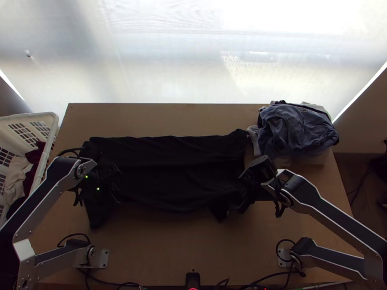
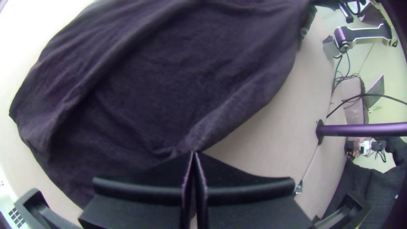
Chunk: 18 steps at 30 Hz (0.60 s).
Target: Fold the t-shirt
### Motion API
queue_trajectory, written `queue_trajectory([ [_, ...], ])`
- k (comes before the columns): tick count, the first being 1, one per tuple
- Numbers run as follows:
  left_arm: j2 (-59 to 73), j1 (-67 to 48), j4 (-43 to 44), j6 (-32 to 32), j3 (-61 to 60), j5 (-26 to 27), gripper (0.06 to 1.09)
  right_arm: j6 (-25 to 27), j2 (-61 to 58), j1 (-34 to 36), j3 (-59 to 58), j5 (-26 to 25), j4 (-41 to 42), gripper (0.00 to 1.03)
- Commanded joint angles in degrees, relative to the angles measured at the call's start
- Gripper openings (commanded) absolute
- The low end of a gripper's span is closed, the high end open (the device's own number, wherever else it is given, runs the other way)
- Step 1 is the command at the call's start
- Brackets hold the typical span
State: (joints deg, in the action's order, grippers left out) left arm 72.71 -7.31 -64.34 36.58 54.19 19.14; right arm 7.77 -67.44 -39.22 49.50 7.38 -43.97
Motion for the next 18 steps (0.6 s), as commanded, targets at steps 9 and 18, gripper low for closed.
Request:
queue_trajectory([
  [9, 6.0, 7.0, -2.7, 9.1, 7.3, -1.6, 0.10, 3.0, -6.1, 5.0, 6.4, 0.4, 0.0, 0.03],
  [18, 12.8, 8.0, -2.8, 11.1, 15.4, -2.4, 0.10, 3.4, -11.9, 9.1, 12.1, 0.4, 0.3, 0.03],
])
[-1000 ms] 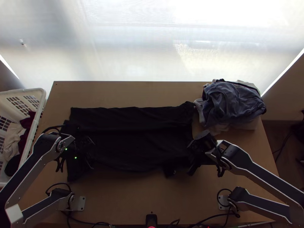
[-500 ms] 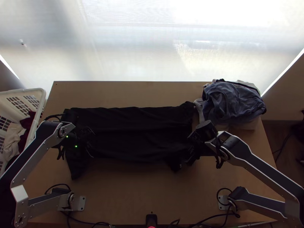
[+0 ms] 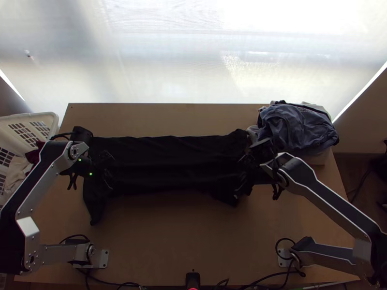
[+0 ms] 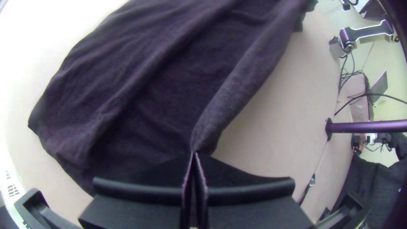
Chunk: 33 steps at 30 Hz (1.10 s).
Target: Fold the t-shirt
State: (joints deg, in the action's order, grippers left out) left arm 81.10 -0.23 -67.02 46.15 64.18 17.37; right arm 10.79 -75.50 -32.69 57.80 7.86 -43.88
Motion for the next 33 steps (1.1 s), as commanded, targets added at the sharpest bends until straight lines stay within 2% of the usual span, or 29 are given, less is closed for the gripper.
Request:
queue_trajectory([
  [1, 5.4, 0.9, -0.1, 1.7, 6.4, -0.8, 0.10, 0.4, -4.5, 2.9, 4.3, 0.0, 0.4, 0.03],
  [17, 22.2, 0.2, 1.3, 4.7, 20.5, -3.8, 0.10, -1.7, -14.1, 6.1, 10.8, 0.1, 0.8, 0.03],
  [31, 33.7, 0.1, 3.7, 4.9, 27.9, -5.2, 0.10, -3.5, -25.6, 8.1, 15.9, -0.1, 5.4, 0.03],
  [33, 34.4, 0.1, 4.4, 4.8, 27.9, -5.2, 0.12, -3.5, -26.8, 8.7, 16.4, -0.1, 6.0, 0.03],
])
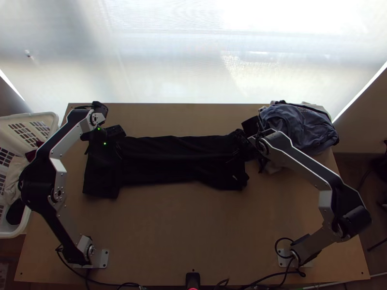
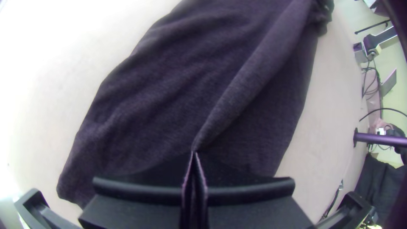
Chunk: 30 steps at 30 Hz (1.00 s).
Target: Fold the t-shirt
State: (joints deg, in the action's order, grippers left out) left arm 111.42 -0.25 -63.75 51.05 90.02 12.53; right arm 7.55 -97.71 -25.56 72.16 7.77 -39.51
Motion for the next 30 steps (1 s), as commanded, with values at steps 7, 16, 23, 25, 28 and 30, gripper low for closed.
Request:
queue_trajectory([
  [7, 4.8, -0.2, 2.4, -0.9, 1.9, -0.3, 0.27, -0.8, -6.9, 2.4, 2.1, -0.9, 3.4, 0.03],
  [16, 3.4, 0.6, 3.5, -1.1, 1.7, -0.3, 1.05, -3.2, -7.8, 2.3, 1.9, -0.9, 3.9, 0.29],
  [23, 0.1, 1.7, 0.4, -1.9, 8.6, -0.2, 1.05, -3.6, -6.3, 2.4, 1.9, -2.4, 2.3, 0.62],
  [25, -1.0, 2.2, -0.9, -1.9, 10.8, 0.1, 1.04, -3.5, -5.6, 2.2, 2.3, -3.7, 1.2, 0.80],
  [28, -3.3, 2.6, -4.1, -1.9, 13.7, 1.2, 1.04, -3.4, -4.3, 1.7, 3.2, -4.9, -0.6, 0.95],
  [30, -5.9, 2.6, -6.7, -1.8, 13.8, 2.4, 1.04, -2.7, -3.0, 1.4, 3.3, -5.6, -0.6, 0.98],
])
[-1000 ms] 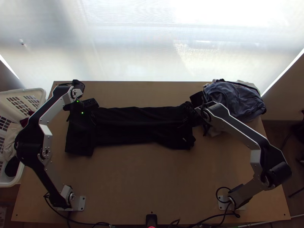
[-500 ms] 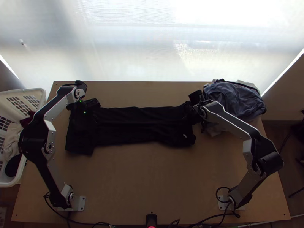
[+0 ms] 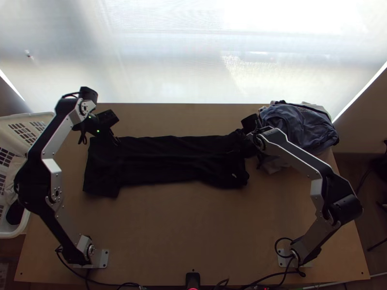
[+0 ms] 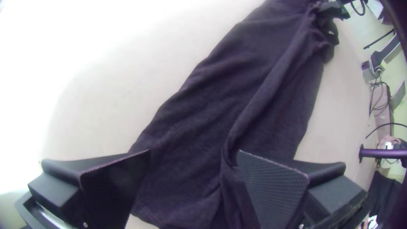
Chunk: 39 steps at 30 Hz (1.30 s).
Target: Fold the t-shirt
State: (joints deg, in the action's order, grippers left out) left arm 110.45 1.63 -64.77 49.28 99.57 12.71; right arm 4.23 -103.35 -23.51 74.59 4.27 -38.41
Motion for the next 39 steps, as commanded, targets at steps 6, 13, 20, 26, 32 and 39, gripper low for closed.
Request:
queue_trajectory([
  [6, -16.1, -0.7, -5.3, 0.3, -3.5, 4.3, 1.04, 0.5, 6.0, -0.8, 2.1, -4.1, -1.7, 0.98],
  [13, -31.8, -1.9, -0.5, 7.0, -24.8, 0.2, 1.04, 0.4, 9.7, -0.3, 3.0, -6.6, -1.7, 0.98],
  [20, -45.9, -6.0, 6.1, 12.0, -40.9, -5.2, 1.04, 0.5, 11.0, -5.7, 1.1, -6.6, -1.7, 0.98],
  [26, -52.6, -7.4, 12.5, 16.3, -51.5, -9.1, 1.03, 0.9, 10.8, -10.6, 0.1, -6.8, -1.7, 0.98],
  [32, -58.9, -16.0, 15.6, 13.6, -60.0, -15.1, 1.03, 0.8, 9.6, -12.3, -0.1, -6.8, -1.7, 0.98],
  [39, -56.9, -17.6, 19.6, 12.4, -63.3, -15.9, 1.03, 0.3, 9.3, -13.4, -0.7, -6.7, -1.7, 0.98],
])
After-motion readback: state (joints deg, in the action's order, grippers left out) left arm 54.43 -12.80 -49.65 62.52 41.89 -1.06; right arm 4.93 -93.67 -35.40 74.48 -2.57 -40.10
